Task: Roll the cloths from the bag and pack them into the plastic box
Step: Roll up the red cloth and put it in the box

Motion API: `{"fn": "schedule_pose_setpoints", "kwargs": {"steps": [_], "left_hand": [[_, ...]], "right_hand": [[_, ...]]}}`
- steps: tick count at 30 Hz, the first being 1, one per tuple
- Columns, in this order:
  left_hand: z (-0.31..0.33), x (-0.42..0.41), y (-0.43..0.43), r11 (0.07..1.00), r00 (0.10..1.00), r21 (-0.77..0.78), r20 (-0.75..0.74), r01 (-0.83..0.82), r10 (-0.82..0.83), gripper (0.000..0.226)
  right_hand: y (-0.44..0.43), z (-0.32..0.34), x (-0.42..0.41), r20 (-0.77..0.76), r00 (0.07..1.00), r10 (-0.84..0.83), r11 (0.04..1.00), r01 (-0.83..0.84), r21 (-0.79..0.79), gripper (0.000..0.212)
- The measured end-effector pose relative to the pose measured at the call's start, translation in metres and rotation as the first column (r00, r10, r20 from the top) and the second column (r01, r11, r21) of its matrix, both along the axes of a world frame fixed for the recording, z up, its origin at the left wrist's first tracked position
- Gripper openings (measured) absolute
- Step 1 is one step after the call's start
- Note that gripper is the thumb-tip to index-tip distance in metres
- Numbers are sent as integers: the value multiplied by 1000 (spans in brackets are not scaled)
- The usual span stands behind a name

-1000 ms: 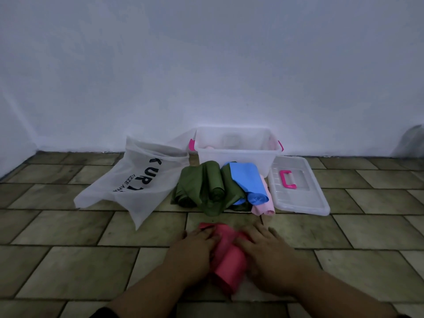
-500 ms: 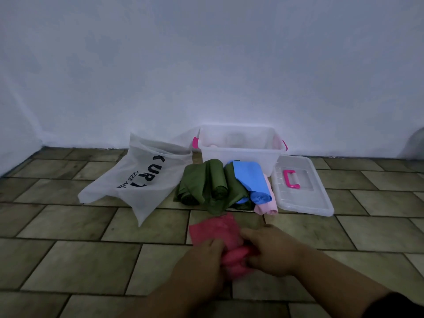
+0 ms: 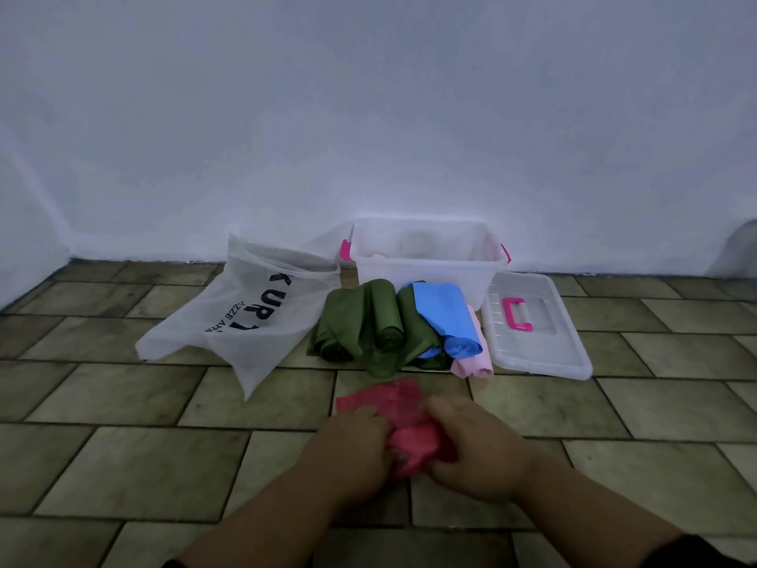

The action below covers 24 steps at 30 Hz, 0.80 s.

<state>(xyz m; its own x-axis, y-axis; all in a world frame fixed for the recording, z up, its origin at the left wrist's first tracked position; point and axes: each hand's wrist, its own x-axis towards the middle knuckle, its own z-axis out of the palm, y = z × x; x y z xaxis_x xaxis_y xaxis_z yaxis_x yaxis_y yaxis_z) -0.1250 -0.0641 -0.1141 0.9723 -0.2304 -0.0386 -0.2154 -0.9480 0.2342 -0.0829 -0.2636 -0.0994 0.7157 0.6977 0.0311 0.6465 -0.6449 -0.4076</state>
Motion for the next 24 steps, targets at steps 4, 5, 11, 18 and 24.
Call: {"fn": "schedule_pose_setpoints", "kwargs": {"steps": [4, 5, 11, 18, 24], "left_hand": [[5, 0, -4, 994, 997, -81, -10, -74, 73, 36], [5, -2, -6, 993, 996, -84, 32, -83, 86, 32], [0, -11, -9, 998, 987, 31, 153, -61, 56, 37], [6, 8, -1, 973, 974, -55, -12, -226, 226, 29], [6, 12, 0, 895, 896, -53, -49, -443, 441, 38]], "right_hand": [[2, 4, 0, -24, 1000, 17, 1000, -17, 22, 36], [2, 6, 2, -35, 999, 12, 1000, -11, 17, 37], [9, 11, 15, -118, 993, 0, 999, -6, -48, 37], [16, 4, 7, 105, 993, 58, 998, -57, -7, 42], [19, 1, 8, 146, 989, 34, 987, -10, -159, 41]]}}
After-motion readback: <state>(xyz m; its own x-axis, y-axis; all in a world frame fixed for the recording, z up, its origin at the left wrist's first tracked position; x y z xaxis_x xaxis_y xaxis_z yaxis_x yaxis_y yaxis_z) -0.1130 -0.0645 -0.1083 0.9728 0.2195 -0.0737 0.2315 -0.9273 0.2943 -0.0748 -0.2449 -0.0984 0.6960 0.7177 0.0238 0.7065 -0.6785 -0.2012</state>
